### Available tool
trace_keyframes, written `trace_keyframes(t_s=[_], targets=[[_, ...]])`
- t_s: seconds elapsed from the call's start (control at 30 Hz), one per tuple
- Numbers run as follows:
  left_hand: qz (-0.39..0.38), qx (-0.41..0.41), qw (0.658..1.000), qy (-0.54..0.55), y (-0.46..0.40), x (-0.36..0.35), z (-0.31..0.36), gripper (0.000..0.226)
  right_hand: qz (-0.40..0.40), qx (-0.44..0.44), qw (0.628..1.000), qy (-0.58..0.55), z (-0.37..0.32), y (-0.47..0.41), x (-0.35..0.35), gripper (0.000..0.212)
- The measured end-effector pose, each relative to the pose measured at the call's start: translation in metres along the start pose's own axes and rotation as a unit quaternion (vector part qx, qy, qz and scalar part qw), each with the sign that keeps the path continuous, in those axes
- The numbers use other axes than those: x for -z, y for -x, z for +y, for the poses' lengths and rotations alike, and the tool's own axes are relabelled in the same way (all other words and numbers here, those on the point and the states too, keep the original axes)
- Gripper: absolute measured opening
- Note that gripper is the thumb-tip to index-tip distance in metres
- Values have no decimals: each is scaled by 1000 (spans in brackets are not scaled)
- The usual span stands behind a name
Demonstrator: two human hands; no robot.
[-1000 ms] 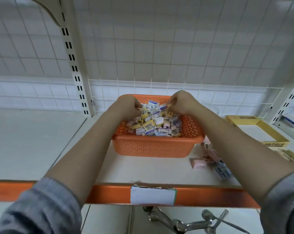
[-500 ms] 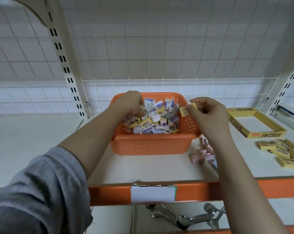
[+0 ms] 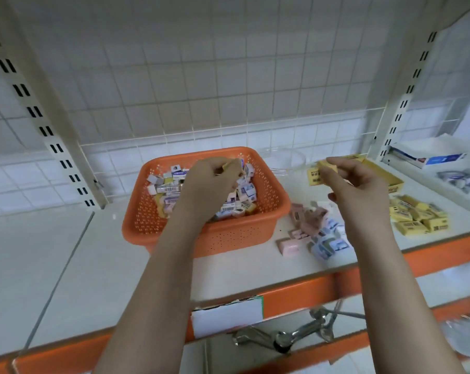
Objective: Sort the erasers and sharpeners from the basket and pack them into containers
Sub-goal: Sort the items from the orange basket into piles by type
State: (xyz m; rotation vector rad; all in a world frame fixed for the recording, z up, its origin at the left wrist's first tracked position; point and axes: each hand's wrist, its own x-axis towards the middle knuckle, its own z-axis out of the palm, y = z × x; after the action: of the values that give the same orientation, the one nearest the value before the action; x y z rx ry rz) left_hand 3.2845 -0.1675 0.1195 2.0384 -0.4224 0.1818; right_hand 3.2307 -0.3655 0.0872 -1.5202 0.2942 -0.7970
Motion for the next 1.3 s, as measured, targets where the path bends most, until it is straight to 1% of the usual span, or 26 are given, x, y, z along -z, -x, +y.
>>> trace_keyframes(t_s=[0.07,0.13,0.23,0.33,0.43,0.53,0.6,0.7,0.77,0.87,0.93,1.0,1.03,1.1,1.17,1.23,1.3], targets=[[10,-11,1000,9,4,-14,10,31,12,7,1000,-1,0,-7,21,11],[15,-30,999,14,6,-33,21,32,31,11,999,-7,1,-18,46,11],[13,-42,998,46,12,-70,37,24,49,21,999,11,11,-41,90,17],[23,-44,996,69,21,-113,52,20,25,30,995,96,31,-69,138,13],[36,-2,994,100,30,-157,65,19,-4,8,986,166,50,-94,178,8],[38,29,993,109,40,-191,76,20,-40,-19,968,249,71,-112,199,16],[44,44,993,105,45,-205,82,20,-64,-24,962,264,81,-117,205,18],[57,63,991,102,47,-216,87,19,-71,19,963,261,92,-118,205,17],[64,69,991,95,47,-220,90,19,-72,59,954,286,97,-115,204,15],[70,72,992,83,44,-223,92,19,-54,109,944,307,108,-113,203,20],[75,77,991,75,42,-224,91,18,-27,133,947,290,109,-110,202,16],[82,82,991,69,39,-224,90,16,16,142,962,234,105,-105,204,12],[87,83,991,66,38,-224,89,15,35,132,972,192,102,-102,205,11],[93,87,989,72,34,-226,88,15,54,83,990,102,95,-98,210,11],[90,86,989,84,28,-231,89,14,58,39,997,31,89,-100,216,12],[74,78,992,68,20,-241,90,11,63,34,997,17,83,-102,222,12],[49,62,996,34,12,-254,93,8,62,46,996,41,80,-102,229,13]])
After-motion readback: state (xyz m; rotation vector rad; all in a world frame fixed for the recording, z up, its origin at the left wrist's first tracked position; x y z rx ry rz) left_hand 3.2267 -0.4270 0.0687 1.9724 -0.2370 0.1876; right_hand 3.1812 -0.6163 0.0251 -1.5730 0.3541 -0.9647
